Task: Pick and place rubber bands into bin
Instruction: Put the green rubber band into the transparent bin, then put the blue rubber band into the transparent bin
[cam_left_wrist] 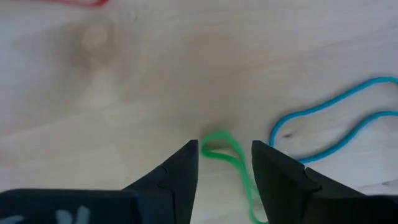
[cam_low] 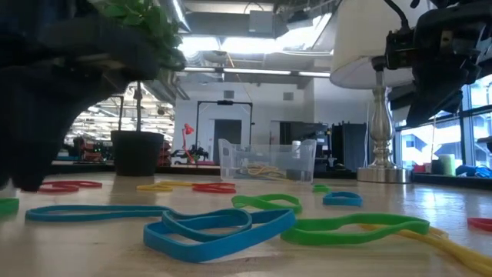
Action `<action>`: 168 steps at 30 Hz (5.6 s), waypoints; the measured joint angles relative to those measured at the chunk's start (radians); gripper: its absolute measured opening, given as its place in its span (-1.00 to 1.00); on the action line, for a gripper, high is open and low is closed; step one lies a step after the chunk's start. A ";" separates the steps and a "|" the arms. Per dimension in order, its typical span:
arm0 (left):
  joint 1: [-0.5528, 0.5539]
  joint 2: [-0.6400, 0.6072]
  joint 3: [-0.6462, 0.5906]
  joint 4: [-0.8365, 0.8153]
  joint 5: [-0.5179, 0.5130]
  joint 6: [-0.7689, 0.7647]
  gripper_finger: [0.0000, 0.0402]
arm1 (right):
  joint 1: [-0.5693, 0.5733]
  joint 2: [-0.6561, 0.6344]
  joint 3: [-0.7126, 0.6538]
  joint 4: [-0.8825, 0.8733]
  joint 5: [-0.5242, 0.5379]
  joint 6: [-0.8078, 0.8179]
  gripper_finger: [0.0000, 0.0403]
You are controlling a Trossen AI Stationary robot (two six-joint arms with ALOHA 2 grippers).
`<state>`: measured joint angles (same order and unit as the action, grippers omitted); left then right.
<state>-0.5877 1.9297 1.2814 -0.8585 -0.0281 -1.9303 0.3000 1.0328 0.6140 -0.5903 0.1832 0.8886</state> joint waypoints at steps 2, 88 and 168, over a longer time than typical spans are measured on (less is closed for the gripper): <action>-0.001 0.000 -0.017 0.000 0.018 -0.057 -0.28 | 0.000 0.000 0.000 0.000 -0.001 0.000 -0.87; 0.921 0.074 0.380 0.128 0.036 1.837 -0.54 | -0.003 0.004 0.000 0.124 0.193 0.201 -0.87; 0.316 -0.859 -0.636 0.395 -0.273 1.739 -0.99 | -0.039 0.835 0.659 -0.217 -0.051 0.381 -0.98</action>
<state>-0.2716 1.0706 0.6453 -0.4634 -0.3016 -0.1915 0.2609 1.8678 1.2734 -0.8069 0.1318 1.2699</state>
